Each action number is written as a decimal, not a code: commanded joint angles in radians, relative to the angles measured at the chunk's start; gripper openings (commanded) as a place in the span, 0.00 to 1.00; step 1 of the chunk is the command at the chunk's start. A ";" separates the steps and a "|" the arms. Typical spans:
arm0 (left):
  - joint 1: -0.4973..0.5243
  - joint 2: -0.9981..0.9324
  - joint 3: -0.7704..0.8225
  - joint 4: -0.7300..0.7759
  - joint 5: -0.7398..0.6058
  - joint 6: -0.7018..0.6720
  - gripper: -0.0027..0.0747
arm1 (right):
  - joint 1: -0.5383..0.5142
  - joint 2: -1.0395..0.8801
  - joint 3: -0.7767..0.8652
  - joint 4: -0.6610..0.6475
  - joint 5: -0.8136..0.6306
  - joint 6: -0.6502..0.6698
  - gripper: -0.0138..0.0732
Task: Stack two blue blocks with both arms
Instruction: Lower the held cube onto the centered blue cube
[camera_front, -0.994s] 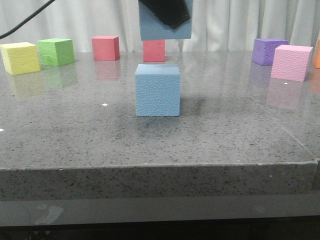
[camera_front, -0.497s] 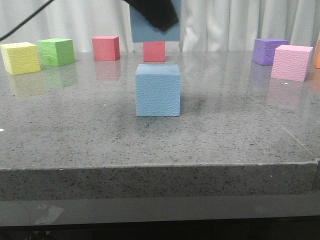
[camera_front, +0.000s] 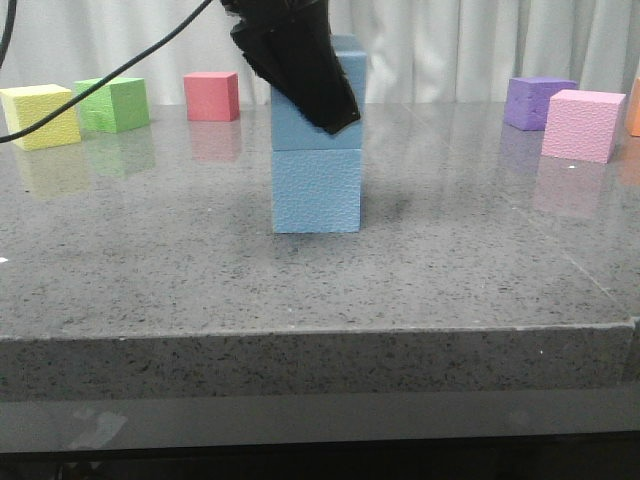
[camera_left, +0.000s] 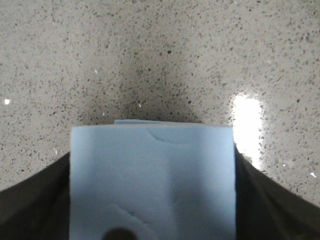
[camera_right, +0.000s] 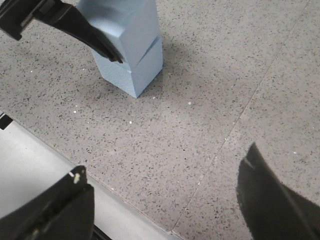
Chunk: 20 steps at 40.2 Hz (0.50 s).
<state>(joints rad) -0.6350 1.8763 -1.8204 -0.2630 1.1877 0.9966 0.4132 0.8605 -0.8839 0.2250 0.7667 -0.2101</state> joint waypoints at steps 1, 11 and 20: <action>0.003 -0.045 -0.029 -0.015 -0.027 -0.001 0.80 | -0.003 -0.005 -0.027 0.005 -0.063 -0.001 0.84; 0.003 -0.061 -0.029 0.004 -0.027 -0.001 0.81 | -0.003 -0.005 -0.027 0.005 -0.063 -0.001 0.84; 0.003 -0.126 -0.029 -0.002 -0.026 -0.003 0.81 | -0.003 -0.005 -0.027 0.005 -0.063 -0.001 0.84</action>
<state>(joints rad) -0.6350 1.8369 -1.8204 -0.2393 1.1881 0.9966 0.4132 0.8605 -0.8839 0.2250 0.7667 -0.2101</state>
